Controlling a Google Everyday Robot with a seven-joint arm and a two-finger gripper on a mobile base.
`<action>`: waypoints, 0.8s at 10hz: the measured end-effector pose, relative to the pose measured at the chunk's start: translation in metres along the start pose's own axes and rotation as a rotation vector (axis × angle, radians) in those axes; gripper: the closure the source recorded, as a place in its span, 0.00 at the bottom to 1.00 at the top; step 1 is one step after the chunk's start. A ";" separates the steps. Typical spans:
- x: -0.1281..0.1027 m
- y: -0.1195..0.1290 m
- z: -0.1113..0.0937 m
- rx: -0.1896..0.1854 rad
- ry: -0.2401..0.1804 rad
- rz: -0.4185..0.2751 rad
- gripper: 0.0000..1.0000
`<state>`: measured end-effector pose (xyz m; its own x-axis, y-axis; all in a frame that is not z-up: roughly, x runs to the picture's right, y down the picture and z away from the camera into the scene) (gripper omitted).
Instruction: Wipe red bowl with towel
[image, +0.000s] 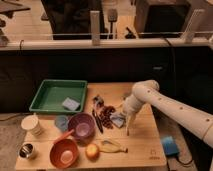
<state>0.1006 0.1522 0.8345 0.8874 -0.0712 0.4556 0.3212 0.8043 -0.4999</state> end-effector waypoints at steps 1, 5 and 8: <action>-0.001 -0.004 0.008 -0.001 -0.005 0.040 0.20; -0.003 -0.018 0.044 -0.017 -0.042 0.102 0.28; 0.002 -0.017 0.060 -0.032 -0.062 0.132 0.56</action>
<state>0.0772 0.1738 0.8880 0.9006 0.0717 0.4286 0.2140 0.7851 -0.5812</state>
